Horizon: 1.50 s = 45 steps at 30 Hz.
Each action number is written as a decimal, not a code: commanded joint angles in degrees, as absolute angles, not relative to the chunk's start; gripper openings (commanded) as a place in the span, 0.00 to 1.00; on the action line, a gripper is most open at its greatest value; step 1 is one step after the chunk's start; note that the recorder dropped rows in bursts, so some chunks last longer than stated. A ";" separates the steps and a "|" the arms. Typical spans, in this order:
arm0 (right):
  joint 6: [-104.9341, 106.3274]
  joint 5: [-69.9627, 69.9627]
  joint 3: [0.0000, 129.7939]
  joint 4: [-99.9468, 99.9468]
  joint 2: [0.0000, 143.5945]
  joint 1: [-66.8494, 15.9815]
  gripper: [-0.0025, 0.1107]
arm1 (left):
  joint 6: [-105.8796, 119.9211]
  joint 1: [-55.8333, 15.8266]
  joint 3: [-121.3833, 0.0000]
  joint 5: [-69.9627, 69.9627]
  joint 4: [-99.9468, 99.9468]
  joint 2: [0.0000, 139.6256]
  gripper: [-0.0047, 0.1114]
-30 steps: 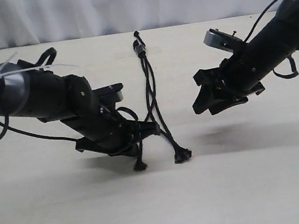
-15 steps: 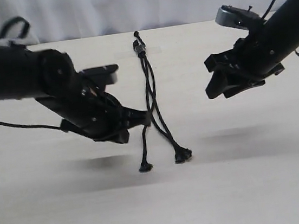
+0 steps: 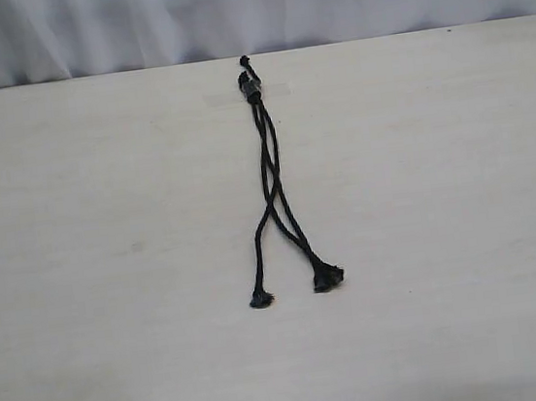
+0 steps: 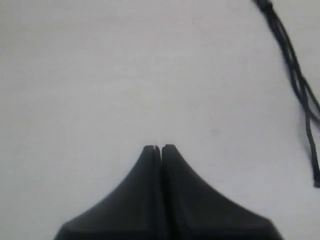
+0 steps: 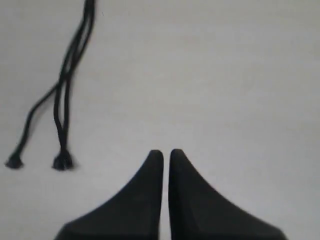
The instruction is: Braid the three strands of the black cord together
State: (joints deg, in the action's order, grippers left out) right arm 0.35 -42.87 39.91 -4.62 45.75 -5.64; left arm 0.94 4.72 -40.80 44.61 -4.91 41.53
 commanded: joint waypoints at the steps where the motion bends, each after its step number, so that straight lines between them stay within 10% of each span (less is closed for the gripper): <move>1: -1.40 -37.99 34.65 -5.77 28.16 -5.51 0.06 | 1.38 4.95 -39.39 44.40 0.00 22.32 0.04; 12: -1.27 -38.29 34.00 -5.77 0.61 -5.51 0.06 | 1.38 4.68 -38.99 43.25 1.53 0.00 0.04; 30: -1.27 -16.44 0.00 -5.52 0.00 -5.39 0.06 | 1.89 4.69 -12.94 28.26 12.59 0.00 0.04; 45: -1.81 -21.13 0.00 -6.80 0.00 -5.39 0.06 | 2.11 4.69 -0.58 25.58 -12.37 0.00 0.04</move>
State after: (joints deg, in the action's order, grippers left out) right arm -1.71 -21.09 0.10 -6.57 0.19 -5.59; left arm 1.74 4.72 -2.71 23.96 -8.28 0.10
